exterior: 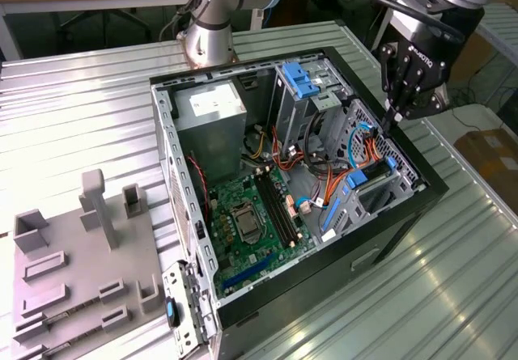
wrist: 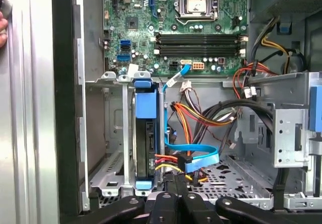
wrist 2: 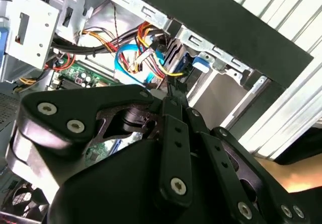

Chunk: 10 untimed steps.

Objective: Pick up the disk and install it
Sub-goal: 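Insert the second disk wire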

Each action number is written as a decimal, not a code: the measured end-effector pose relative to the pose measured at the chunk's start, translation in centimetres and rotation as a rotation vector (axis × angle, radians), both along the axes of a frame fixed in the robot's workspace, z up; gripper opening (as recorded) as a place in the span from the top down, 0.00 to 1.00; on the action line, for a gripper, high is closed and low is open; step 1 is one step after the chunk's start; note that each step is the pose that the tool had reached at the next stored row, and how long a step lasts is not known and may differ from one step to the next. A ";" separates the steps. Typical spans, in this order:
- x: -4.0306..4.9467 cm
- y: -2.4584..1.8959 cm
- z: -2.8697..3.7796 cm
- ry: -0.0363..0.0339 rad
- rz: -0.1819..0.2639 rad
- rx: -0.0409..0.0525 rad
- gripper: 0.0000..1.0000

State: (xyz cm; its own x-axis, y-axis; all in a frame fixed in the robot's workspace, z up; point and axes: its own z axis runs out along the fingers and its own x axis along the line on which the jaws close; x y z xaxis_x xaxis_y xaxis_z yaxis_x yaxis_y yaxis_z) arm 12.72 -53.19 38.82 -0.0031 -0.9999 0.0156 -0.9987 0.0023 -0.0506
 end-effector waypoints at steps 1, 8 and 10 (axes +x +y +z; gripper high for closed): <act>-0.02 0.17 -0.01 -0.0047 0.001 -0.0119 0.89; 0.29 0.67 0.00 0.0312 0.006 -0.0319 0.89; 0.29 0.67 0.00 0.0314 0.006 -0.0320 0.89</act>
State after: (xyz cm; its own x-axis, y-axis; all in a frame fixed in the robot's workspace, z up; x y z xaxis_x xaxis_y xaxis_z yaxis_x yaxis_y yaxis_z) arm 13.01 -52.52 38.82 0.0041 -0.9989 0.0476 -0.9998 -0.0050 -0.0192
